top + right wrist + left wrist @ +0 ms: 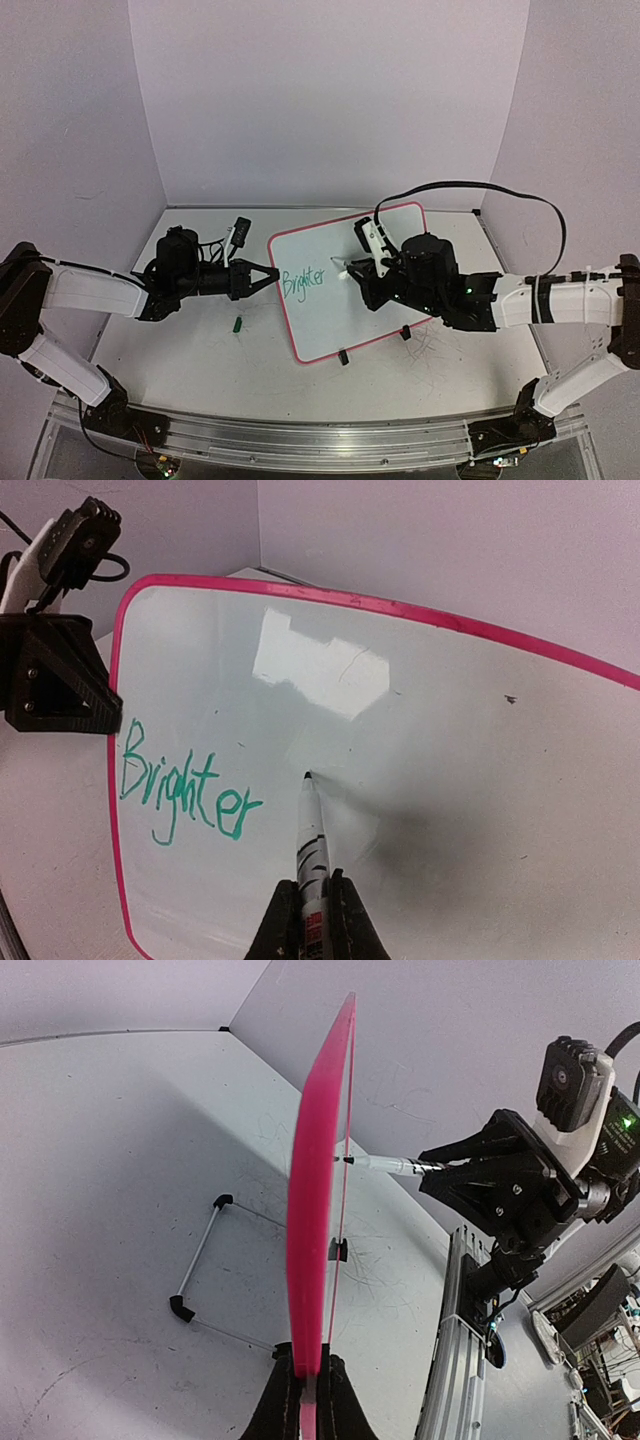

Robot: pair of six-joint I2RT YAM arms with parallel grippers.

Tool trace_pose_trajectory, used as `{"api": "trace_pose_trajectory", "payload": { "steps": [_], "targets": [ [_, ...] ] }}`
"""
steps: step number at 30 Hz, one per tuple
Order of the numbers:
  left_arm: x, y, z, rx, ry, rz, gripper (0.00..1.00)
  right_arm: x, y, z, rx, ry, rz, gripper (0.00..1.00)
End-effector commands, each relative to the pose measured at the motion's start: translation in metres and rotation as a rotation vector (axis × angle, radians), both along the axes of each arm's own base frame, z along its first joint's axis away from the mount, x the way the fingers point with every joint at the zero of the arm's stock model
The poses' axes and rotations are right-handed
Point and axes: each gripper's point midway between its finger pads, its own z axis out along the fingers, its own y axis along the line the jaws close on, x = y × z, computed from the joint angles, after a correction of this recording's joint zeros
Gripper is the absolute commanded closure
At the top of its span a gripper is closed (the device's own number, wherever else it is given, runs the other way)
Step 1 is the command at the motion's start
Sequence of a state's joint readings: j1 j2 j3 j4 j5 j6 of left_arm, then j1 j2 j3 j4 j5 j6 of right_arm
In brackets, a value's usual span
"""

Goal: Write a sentence on the whiteboard

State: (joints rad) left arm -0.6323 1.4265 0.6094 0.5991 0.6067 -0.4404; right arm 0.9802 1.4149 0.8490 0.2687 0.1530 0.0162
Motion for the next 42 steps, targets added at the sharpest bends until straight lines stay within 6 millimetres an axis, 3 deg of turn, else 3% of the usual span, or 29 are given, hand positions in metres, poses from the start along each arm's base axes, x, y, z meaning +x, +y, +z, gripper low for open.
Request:
{"api": "trace_pose_trajectory", "payload": {
  "steps": [1, 42],
  "targets": [
    [0.006, -0.003, 0.022, -0.014, -0.069, 0.005, 1.0, 0.009, 0.005, 0.016, 0.038, -0.018, -0.034, 1.0],
    [0.008, -0.003, 0.022, -0.015, -0.066, 0.011, 1.0, -0.015, -0.009, -0.024, 0.013, 0.115, -0.005, 1.0]
  ]
}}
